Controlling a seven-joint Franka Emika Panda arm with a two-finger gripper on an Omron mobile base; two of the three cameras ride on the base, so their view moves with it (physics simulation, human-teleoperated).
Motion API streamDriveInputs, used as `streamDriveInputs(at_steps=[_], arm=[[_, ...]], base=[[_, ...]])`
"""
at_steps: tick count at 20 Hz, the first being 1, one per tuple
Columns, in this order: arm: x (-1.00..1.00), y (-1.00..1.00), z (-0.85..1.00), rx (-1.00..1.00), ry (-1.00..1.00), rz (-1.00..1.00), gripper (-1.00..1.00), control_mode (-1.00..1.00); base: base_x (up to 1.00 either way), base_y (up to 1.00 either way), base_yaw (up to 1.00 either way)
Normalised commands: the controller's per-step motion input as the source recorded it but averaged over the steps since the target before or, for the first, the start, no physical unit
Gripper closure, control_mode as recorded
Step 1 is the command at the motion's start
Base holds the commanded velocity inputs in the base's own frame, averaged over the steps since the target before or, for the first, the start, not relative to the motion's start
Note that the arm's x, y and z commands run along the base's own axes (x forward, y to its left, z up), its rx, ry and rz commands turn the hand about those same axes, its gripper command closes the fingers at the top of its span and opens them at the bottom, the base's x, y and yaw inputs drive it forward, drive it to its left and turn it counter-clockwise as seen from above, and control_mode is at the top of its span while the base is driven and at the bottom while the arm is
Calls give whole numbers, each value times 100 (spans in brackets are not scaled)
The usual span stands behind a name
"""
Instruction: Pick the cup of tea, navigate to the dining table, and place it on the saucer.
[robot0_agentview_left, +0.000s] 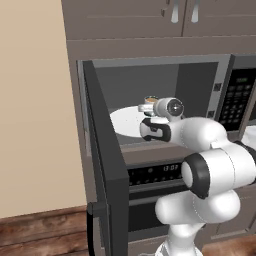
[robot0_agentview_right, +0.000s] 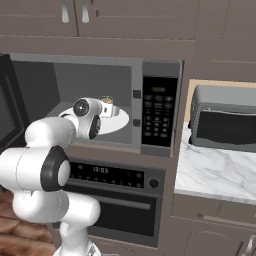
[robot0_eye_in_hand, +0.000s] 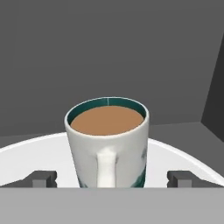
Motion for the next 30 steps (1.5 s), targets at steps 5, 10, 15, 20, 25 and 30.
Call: streamDriveInputs(at_steps=[5, 10, 15, 20, 25, 30], arm=[[9, 0, -2, 0, 0, 0, -100, -100], [9, 0, 0, 0, 0, 0, -100, -100], [5, 0, 0, 0, 0, 0, 100, -100], [0, 0, 0, 0, 0, 0, 100, -100], [0, 0, 0, 0, 0, 0, 100, -100], [0, 0, 0, 0, 0, 0, 100, -100]], base=[[0, 0, 0], [0, 0, 0], [0, 0, 0], [0, 0, 0], [0, 0, 0], [0, 0, 0]])
